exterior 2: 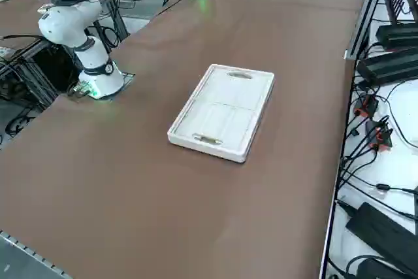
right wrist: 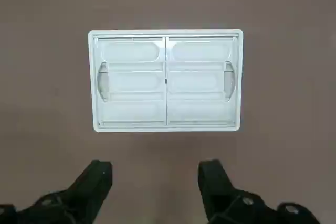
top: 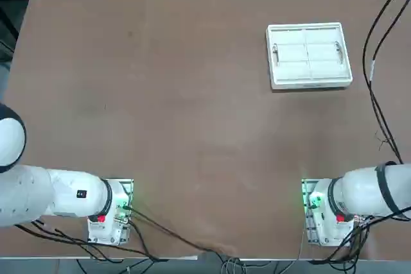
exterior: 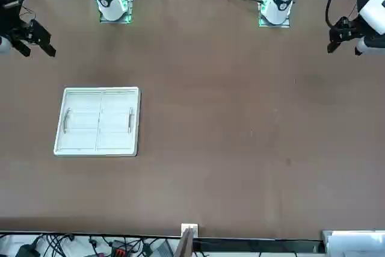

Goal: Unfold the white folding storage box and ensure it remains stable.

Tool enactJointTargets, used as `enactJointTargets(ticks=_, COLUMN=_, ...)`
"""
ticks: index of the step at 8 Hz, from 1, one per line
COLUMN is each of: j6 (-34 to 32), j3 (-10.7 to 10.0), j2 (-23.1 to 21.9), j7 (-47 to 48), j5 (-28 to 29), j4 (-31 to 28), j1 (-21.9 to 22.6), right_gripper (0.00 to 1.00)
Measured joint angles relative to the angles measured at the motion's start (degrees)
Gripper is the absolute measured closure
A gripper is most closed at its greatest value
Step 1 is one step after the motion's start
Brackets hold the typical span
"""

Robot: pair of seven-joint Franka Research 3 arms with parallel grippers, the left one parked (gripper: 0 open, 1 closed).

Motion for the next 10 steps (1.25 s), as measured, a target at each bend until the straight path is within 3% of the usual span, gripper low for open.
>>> enactJointTargets(ticks=6, j6=-0.2, j3=0.7, j2=1.1, j7=0.0, j5=0.0, j4=0.0, j1=0.7, right_gripper=0.0)
enactJointTargets(ticks=8, j6=-0.1, j3=1.0, j2=3.3, j7=4.6, j5=-0.2, j4=-0.1, j1=3.9, right_gripper=0.0)
enactJointTargets(ticks=10, j6=1.3, j3=1.3, j2=7.6, j7=14.1, j5=-1.3, j4=-0.1, j1=10.5, right_gripper=0.0)
